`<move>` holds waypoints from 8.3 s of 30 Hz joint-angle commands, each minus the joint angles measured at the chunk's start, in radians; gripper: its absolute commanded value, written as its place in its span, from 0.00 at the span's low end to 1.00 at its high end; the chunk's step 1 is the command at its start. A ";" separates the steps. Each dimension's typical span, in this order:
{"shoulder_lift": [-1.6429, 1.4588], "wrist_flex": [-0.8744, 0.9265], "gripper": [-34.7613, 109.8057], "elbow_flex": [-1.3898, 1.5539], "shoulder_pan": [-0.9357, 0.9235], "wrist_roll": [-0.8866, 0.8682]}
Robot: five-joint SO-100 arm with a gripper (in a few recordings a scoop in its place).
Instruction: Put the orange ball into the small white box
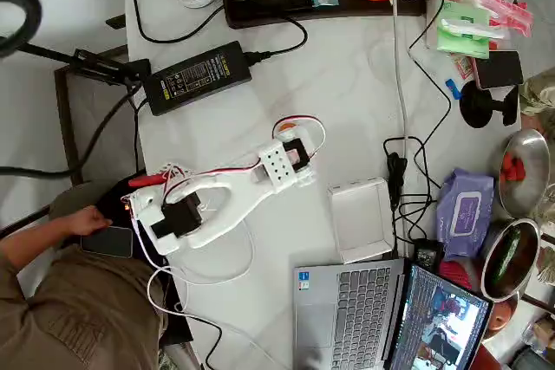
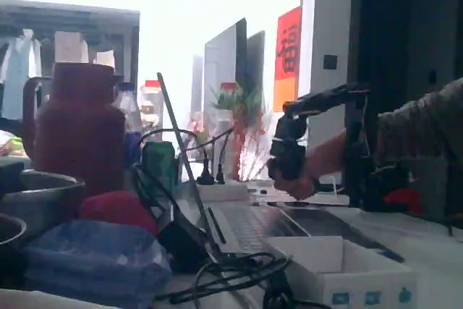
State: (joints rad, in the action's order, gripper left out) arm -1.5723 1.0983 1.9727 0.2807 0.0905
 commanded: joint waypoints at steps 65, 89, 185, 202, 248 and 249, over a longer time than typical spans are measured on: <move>0.023 0.037 0.33 -0.538 -0.505 0.018; 0.296 0.048 0.33 -0.787 -0.606 0.012; -0.818 0.453 0.48 -0.201 -0.413 -0.089; -0.962 0.365 0.48 0.115 -0.324 -0.087; -1.367 0.032 0.48 0.870 -0.183 -0.087; -1.367 0.032 0.48 0.879 -0.183 -0.087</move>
State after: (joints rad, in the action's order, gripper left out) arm -2.9238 1.1275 2.8287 0.0920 -0.0015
